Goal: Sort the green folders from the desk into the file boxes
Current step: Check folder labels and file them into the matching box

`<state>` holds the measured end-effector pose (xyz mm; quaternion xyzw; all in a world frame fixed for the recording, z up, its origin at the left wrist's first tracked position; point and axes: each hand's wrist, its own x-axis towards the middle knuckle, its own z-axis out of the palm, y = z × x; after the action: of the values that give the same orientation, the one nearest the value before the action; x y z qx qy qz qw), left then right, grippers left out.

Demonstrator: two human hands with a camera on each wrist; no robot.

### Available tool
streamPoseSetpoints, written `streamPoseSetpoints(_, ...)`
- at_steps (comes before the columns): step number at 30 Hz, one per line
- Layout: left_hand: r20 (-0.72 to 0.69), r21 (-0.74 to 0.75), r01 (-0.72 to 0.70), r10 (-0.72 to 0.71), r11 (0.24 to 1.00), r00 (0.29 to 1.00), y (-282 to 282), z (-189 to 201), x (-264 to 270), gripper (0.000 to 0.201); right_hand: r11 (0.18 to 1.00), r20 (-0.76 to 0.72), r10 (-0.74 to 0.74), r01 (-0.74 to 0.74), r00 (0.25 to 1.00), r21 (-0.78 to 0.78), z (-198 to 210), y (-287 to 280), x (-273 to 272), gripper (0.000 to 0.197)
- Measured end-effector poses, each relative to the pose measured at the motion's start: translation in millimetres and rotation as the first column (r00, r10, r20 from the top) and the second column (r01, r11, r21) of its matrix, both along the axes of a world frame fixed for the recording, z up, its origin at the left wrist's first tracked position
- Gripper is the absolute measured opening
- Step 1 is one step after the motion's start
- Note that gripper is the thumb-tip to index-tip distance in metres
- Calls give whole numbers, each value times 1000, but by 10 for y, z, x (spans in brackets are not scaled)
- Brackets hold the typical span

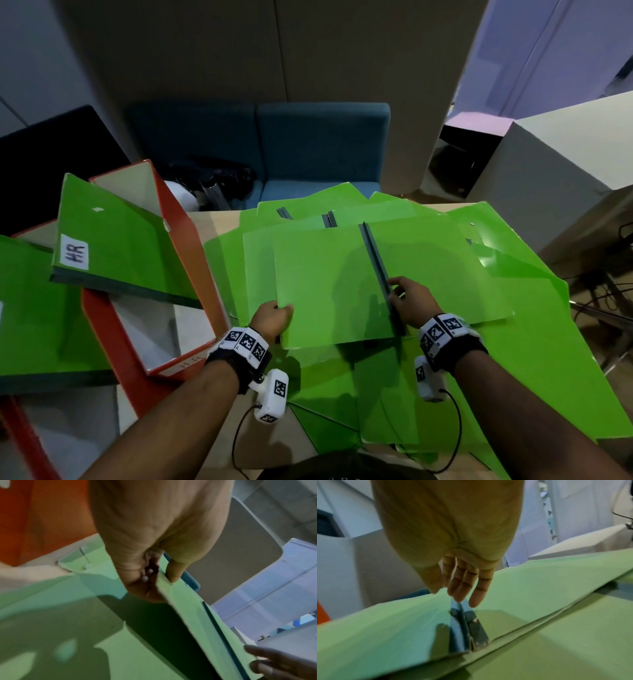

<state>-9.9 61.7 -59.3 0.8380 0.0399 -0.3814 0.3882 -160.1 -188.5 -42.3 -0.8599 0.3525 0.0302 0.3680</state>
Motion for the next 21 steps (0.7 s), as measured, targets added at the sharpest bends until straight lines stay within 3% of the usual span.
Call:
streamPoseSetpoints(4,91,-118,8,3,993,996,-97,343,71,57,947,-105,320,-320,942,18,25,231,-6,55)
streamPoseSetpoints(7,21,-279,-69,78,958,997,-174,618,109,34,862,-99,502,-506,859,-28,151,432,52,73)
streamPoseSetpoints(9,-7,-361,-74,77,930,997,-229,814,120,14,832,-75,547,-551,834,-68,238,521,101,74)
streamPoseSetpoints(12,-14,-449,-65,66,891,998,-306,1052,116,23,802,-22,587,-585,809,-123,350,579,154,64)
streamPoseSetpoints(16,-46,-564,-86,72,821,996,-375,1186,113,32,834,108,540,-513,835,-204,443,566,194,60)
streamPoseSetpoints(19,-71,-543,-82,51,835,996,-394,1147,91,40,934,312,351,-306,883,-183,568,546,222,52)
streamPoseSetpoints(21,-83,-497,-74,37,864,996,-400,1076,61,38,981,453,193,-158,871,-115,651,518,254,40)
